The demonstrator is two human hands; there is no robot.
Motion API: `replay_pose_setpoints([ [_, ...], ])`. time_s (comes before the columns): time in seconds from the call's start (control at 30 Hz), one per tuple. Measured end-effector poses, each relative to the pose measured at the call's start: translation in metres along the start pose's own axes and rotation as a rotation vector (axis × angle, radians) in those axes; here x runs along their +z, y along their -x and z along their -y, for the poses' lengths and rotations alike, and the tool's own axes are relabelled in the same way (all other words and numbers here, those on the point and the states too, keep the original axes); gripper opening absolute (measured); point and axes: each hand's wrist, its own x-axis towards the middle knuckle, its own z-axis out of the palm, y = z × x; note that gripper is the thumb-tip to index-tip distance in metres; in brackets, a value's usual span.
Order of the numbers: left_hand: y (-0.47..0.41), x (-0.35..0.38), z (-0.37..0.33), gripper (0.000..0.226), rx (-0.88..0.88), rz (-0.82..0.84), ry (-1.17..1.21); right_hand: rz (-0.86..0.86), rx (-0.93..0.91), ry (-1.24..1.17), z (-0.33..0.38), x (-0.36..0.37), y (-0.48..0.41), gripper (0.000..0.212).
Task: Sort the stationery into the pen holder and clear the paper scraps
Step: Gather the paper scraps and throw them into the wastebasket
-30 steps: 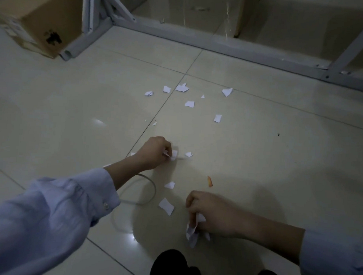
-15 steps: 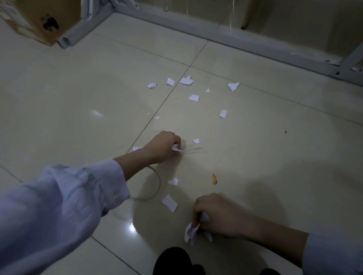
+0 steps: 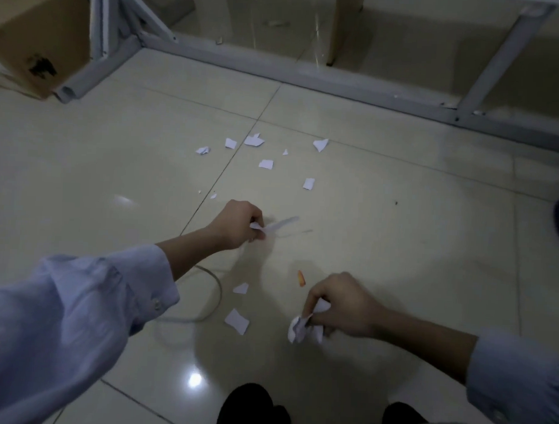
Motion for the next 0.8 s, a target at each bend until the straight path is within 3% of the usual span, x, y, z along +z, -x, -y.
replay_pose_setpoints([
  [0.17, -0.017, -0.020, -0.043, 0.016, 0.027, -0.104, 0.110, -0.264, 0.047, -0.064, -0.003, -0.061, 0.010, 0.005],
  [0.43, -0.054, -0.056, -0.163, 0.024, 0.181, -0.163, 0.365, -0.826, 0.064, -0.082, 0.006, -0.187, 0.062, 0.011],
  [0.6, -0.070, -0.075, -0.259, 0.013, 0.359, -0.120, 0.480, -1.189, 0.040, -0.058, 0.010, -0.253, 0.115, 0.008],
  [0.7, -0.073, -0.079, -0.316, 0.022, 0.455, -0.128, 0.500, -1.334, 0.084, -0.082, 0.005, -0.283, 0.149, 0.008],
  [0.8, -0.073, -0.077, -0.365, 0.016, 0.521, -0.099, 0.546, -1.462, 0.116, -0.121, -0.003, -0.302, 0.176, 0.010],
])
